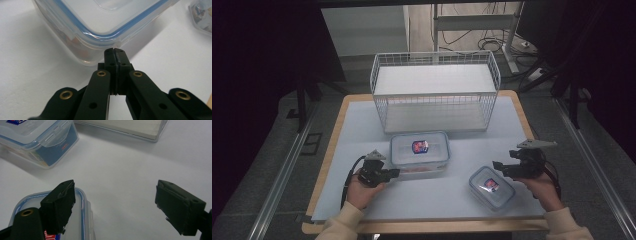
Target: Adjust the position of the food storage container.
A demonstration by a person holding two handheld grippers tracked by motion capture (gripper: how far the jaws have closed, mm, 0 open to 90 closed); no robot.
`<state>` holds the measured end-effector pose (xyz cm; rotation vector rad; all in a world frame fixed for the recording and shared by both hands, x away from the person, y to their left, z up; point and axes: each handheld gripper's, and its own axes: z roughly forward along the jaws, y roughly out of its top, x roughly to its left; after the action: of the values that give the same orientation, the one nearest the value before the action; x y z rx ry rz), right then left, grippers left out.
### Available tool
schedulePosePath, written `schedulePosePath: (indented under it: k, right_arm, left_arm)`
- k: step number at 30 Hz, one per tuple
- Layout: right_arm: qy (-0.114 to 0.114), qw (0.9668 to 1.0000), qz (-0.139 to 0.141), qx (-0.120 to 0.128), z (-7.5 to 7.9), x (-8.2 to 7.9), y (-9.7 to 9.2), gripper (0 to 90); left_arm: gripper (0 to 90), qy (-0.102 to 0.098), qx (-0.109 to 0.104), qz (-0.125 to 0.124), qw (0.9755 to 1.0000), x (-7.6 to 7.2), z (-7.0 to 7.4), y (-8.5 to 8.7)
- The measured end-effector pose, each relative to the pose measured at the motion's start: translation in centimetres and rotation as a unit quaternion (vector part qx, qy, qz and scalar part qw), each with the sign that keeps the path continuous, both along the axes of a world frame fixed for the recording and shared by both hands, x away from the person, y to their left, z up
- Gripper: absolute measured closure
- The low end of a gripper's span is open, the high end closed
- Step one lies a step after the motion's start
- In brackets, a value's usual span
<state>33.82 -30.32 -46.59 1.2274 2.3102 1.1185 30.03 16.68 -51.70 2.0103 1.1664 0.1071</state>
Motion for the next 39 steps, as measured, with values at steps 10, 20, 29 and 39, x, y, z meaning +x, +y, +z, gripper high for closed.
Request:
schedulePosePath:
  k: [10, 20, 29, 39]
  right_arm:
    - [0.000, 1.0000, 0.002, 0.000, 0.0, 0.0, 0.0, 16.2]
    - [-0.007, 0.9998, 0.014, 0.015, 0.3, -0.3, 0.3, 15.0]
    - [-0.016, 0.9992, 0.026, 0.026, 0.7, -0.7, 1.0, 13.8]
    - [0.000, 0.9983, 0.037, 0.045, 1.1, -0.8, 2.0, 13.4]
  left_arm:
    - [90.0, 0.002, 0.003, 0.012, 0.9999, 0.2, -0.1, 0.4]
    - [88.2, -0.011, -0.032, 0.020, 0.9992, -1.8, 1.2, 2.1]
    - [37.9, -0.041, -0.058, 0.061, 0.9956, -2.4, 3.3, 2.8]
    - [18.3, -0.037, -0.064, 0.080, 0.9941, -2.0, 4.1, 3.4]
